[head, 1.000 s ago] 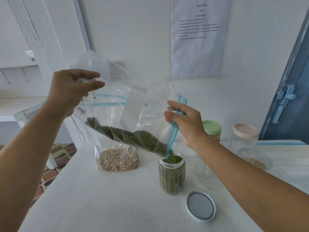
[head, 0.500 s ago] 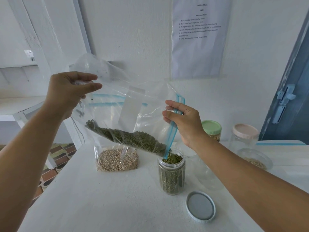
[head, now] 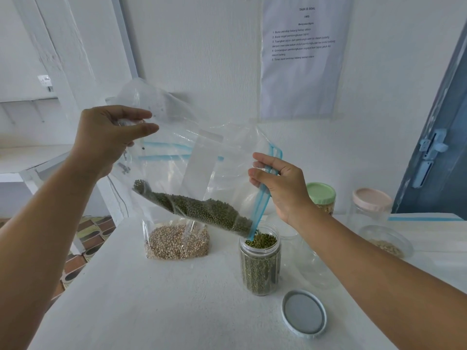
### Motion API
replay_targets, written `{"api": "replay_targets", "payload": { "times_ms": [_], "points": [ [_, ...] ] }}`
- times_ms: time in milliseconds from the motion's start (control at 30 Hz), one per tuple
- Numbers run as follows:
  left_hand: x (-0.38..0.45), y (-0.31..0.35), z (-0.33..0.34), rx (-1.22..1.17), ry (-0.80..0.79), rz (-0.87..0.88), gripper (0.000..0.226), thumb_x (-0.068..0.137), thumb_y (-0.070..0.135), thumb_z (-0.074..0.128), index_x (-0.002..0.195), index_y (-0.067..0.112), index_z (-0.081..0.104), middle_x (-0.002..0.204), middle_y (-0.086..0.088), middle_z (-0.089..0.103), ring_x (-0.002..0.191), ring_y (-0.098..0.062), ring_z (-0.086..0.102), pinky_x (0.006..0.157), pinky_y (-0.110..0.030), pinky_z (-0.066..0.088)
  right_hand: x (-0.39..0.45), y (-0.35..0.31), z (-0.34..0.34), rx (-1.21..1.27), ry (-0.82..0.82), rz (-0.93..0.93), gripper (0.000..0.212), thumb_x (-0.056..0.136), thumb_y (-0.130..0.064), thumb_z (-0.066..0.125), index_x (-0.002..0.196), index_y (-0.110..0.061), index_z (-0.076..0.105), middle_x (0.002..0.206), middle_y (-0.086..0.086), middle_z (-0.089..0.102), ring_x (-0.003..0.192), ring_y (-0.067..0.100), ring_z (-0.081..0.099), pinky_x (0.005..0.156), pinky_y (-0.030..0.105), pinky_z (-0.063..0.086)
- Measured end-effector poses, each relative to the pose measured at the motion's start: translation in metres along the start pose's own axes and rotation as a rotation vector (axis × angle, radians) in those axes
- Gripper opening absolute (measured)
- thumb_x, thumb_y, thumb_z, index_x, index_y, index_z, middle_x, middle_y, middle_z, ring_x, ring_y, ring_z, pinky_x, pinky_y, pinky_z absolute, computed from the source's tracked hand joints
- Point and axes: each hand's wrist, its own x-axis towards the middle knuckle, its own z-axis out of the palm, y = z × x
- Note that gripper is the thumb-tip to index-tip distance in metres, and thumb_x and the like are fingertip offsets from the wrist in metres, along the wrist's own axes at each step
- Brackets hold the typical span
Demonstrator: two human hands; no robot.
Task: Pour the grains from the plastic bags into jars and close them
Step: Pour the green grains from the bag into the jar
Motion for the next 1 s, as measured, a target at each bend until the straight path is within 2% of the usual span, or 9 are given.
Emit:
{"api": "replay_targets", "payload": {
  "times_ms": [167, 600, 833, 1000],
  "points": [
    [0.0028, 0.0024, 0.0013, 0.018, -0.008, 0.019, 0.033, 0.069, 0.04, 0.094, 0.098, 0.032, 0.083, 0.101, -0.005, 0.079, 0.078, -0.019, 0.061, 0.061, -0.018, 0.05, 0.0002, 0.0003, -0.0017, -0.002, 0.015, 0.001, 0.036, 0.082, 0.006, 0.08, 0.113, -0.011, 0.078, 0.105, 0.008, 0.071, 0.092, 0.015, 0.072, 0.082, 0.029, 0.062],
    [0.0001, 0.0009, 0.0019, 0.044, 0.002, 0.012, 0.035, 0.07, 0.04, 0.093, 0.102, 0.031, 0.082, 0.093, 0.005, 0.078, 0.076, -0.017, 0.06, 0.061, -0.016, 0.051, -0.0007, -0.0007, -0.0008, 0.006, 0.02, 0.002, 0.034, 0.083, 0.007, 0.079, 0.112, -0.01, 0.078, 0.104, 0.008, 0.071, 0.091, 0.015, 0.071, 0.081, 0.029, 0.062],
    [0.0004, 0.0052, 0.0027, 0.033, 0.008, 0.019, 0.033, 0.07, 0.038, 0.093, 0.1, 0.031, 0.082, 0.096, -0.001, 0.077, 0.074, -0.011, 0.059, 0.06, -0.015, 0.05, -0.0001, -0.0015, -0.0002, 0.006, 0.016, -0.003, 0.035, 0.083, 0.007, 0.079, 0.113, -0.01, 0.078, 0.104, 0.008, 0.071, 0.09, 0.014, 0.072, 0.08, 0.028, 0.062],
    [-0.0033, 0.0053, 0.0036, 0.033, 0.0, 0.025, 0.033, 0.071, 0.037, 0.092, 0.101, 0.029, 0.081, 0.1, -0.004, 0.078, 0.077, -0.016, 0.06, 0.06, -0.015, 0.05, -0.0017, 0.0007, -0.0011, 0.011, 0.019, 0.001, 0.034, 0.082, 0.007, 0.079, 0.112, -0.011, 0.078, 0.105, 0.009, 0.071, 0.092, 0.015, 0.071, 0.081, 0.029, 0.062]
  ]
}}
